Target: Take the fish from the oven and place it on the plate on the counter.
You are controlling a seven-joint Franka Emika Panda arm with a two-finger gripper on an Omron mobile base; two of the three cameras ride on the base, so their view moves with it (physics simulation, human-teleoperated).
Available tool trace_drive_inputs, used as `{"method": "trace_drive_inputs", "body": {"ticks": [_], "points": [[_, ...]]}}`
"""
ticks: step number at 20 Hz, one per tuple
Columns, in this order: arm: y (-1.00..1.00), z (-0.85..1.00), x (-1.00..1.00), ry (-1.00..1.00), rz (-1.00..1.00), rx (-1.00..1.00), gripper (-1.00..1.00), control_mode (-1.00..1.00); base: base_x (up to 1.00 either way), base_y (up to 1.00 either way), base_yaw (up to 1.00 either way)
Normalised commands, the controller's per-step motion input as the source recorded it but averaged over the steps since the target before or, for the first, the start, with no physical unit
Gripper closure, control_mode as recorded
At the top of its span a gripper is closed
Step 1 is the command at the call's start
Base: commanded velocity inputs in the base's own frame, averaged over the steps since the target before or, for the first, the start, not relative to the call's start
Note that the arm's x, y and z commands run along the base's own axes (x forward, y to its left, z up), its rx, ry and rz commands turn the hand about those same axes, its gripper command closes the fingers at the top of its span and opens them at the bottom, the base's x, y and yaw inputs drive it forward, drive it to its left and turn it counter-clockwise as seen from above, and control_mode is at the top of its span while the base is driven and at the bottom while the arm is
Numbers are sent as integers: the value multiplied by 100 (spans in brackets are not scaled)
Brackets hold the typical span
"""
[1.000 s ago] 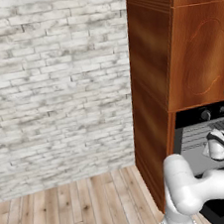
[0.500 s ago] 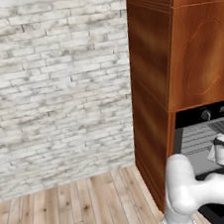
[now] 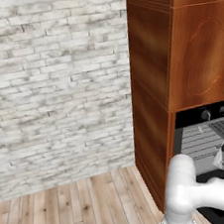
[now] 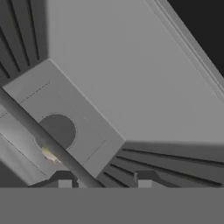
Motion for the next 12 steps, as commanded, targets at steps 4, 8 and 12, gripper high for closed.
{"method": "trace_drive_inputs", "body": {"ticks": [4,8,12], "points": [[-12,-23,-57,0,0,7,100,-100,0,0,0],[-12,-24,-58,0,0,7,100,-100,0,0,0],[-13,-24,-59,0,0,6,100,-100,0,0,0]]}}
